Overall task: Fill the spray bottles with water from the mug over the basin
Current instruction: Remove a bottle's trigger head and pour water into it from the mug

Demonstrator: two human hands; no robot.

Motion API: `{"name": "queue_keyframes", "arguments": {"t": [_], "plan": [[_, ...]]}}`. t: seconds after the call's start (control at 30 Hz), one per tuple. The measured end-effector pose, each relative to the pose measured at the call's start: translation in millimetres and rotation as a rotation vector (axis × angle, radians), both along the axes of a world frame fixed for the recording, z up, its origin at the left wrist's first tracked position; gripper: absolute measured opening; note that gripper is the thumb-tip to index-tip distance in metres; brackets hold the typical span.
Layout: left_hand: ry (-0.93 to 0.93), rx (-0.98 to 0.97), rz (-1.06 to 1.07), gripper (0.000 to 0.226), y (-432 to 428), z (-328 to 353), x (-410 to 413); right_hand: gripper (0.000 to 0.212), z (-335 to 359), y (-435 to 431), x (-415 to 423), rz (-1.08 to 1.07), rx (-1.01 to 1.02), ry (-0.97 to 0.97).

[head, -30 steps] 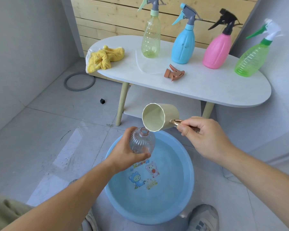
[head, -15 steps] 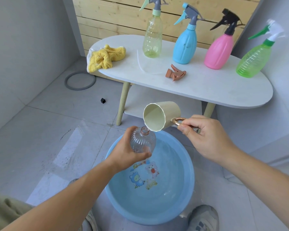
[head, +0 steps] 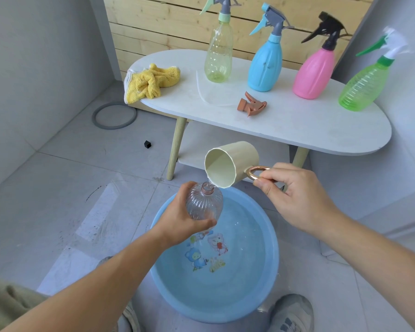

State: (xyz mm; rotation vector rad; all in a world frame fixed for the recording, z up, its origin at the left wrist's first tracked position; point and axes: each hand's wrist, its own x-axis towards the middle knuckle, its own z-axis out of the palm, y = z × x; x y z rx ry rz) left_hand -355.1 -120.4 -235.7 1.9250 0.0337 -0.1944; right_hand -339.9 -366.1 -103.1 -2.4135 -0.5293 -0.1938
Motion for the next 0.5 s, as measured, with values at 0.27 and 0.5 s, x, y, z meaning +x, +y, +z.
{"name": "queue_keyframes", "arguments": {"t": [0.27, 0.5], "plan": [[0.000, 0.006, -0.001, 0.087, 0.0, -0.6, 0.0, 0.015, 0.2, -0.1, 0.7, 0.016, -0.042, -0.029], [0.003, 0.015, -0.005, 0.092, 0.9, -3.2, -0.3, 0.013, -1.8, -2.4, 2.0, 0.035, -0.068, -0.073]]}}
